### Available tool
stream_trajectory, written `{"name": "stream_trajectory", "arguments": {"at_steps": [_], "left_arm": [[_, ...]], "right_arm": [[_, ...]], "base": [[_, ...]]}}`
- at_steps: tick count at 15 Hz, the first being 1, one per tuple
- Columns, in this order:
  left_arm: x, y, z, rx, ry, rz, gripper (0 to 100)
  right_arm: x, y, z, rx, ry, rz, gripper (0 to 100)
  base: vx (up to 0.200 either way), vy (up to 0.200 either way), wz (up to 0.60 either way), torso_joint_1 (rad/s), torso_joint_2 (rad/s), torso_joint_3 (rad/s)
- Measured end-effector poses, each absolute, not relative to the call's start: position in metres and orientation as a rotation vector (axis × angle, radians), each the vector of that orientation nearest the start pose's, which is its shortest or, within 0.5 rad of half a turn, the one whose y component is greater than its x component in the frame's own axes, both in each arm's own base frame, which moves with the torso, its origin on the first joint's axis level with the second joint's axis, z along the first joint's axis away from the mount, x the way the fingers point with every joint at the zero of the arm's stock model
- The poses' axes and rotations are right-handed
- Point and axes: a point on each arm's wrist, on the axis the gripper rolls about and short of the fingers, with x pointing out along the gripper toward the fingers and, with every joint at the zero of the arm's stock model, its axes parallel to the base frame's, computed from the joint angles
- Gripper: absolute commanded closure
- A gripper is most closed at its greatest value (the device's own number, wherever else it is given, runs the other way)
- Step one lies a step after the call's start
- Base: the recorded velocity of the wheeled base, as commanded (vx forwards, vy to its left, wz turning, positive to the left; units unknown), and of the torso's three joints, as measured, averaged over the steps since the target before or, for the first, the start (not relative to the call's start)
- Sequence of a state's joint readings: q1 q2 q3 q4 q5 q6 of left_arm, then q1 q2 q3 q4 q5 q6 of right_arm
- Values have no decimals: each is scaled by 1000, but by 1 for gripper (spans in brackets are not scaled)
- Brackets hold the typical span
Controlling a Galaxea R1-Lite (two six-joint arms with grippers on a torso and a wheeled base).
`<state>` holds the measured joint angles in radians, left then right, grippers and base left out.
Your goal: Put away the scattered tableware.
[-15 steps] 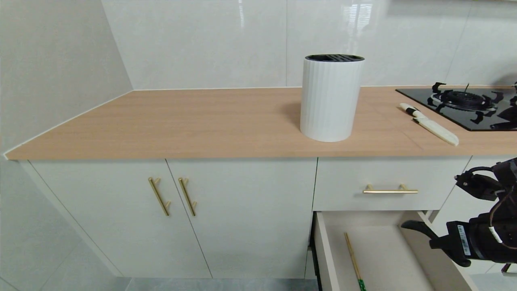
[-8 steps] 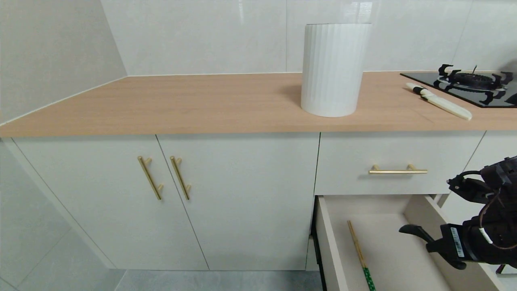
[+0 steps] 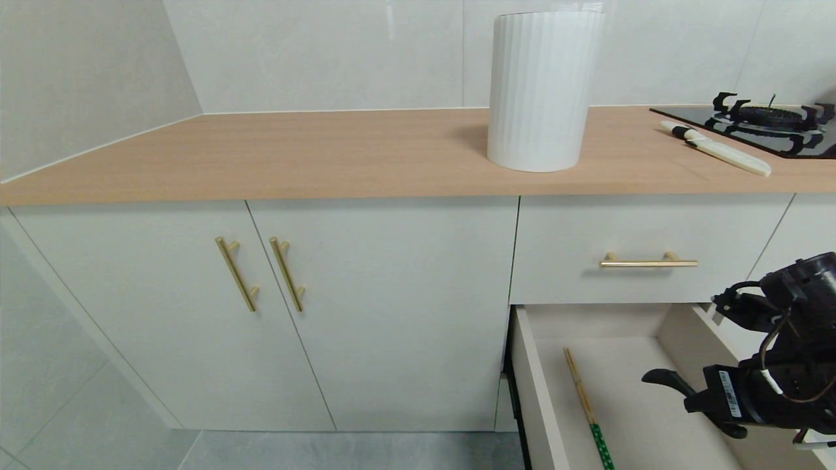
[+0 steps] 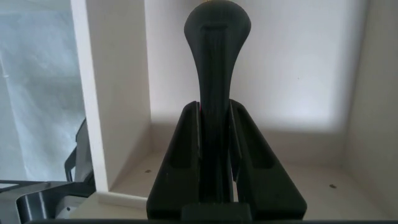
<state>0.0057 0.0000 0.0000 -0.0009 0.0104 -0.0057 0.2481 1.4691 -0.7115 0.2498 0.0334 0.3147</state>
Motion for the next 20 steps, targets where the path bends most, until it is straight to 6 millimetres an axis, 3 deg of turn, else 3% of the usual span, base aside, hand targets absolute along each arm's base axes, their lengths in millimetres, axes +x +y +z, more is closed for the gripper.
{"name": "stream_trajectory", "arguments": {"at_steps": [3,8,12,20], "left_arm": [[-23,0,76,-6,-1,16,0],[-23,0,76,-6,-2,15,0],[-23,0,76,-6,-1,16,0],[-23,0,76,-6,-1,15,0]], "right_arm": [[211,54,131,169,1086,85,100],[242,62,83,174,1063,90,100],[253,64,44,170,1073,84,100],[265,58,3,167,1025,22,100]], "base": [[0,0,0,0,0,0],[0,0,0,0,0,0],[0,0,0,0,0,0],[0,0,0,0,0,0]]}}
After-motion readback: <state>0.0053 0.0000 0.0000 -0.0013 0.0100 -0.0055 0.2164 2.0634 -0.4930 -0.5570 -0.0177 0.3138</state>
